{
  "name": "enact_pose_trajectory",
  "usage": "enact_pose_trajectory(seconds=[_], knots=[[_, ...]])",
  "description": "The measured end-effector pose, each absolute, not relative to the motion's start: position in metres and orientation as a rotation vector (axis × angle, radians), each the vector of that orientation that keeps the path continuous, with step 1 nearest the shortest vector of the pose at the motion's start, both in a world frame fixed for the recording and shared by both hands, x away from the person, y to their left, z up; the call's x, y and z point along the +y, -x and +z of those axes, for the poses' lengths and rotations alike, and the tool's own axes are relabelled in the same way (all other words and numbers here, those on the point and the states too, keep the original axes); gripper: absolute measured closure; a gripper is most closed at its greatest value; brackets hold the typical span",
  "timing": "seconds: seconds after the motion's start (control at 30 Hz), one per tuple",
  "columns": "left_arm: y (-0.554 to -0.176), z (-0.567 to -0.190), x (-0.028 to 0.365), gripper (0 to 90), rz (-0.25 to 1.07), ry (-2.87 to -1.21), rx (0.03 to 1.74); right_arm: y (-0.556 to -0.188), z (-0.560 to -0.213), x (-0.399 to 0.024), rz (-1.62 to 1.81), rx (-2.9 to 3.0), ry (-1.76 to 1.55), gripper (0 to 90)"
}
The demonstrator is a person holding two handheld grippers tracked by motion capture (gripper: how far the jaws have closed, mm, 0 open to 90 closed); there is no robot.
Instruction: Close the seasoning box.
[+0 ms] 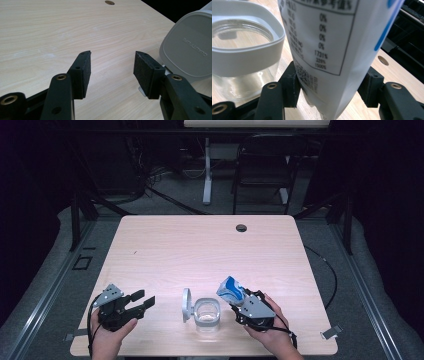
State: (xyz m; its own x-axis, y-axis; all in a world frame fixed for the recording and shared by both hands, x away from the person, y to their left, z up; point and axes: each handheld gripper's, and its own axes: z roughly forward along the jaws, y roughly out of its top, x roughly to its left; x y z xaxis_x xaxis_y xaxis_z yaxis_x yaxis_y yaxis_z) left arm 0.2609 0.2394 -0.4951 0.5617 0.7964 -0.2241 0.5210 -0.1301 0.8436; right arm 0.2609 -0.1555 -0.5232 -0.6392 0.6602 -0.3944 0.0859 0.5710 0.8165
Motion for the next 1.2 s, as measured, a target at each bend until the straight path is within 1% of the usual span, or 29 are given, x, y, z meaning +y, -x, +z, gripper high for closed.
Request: enact_pose_trajectory(seconds=[0.3,0.5,1.2], knots=[[-0.263,-0.498,0.24,48.6,0.343,-1.8,1.095,-0.271,-0.525,-0.148,0.958,2.099,-0.555,43.1],[-0.263,-0.498,0.241,48.6,0.349,-1.798,1.094,-0.275,-0.525,-0.143,0.874,2.089,-0.462,43.2],[-0.264,-0.499,0.242,48.6,0.344,-1.792,1.108,-0.265,-0.531,-0.139,0.748,2.095,-0.351,43.3]])
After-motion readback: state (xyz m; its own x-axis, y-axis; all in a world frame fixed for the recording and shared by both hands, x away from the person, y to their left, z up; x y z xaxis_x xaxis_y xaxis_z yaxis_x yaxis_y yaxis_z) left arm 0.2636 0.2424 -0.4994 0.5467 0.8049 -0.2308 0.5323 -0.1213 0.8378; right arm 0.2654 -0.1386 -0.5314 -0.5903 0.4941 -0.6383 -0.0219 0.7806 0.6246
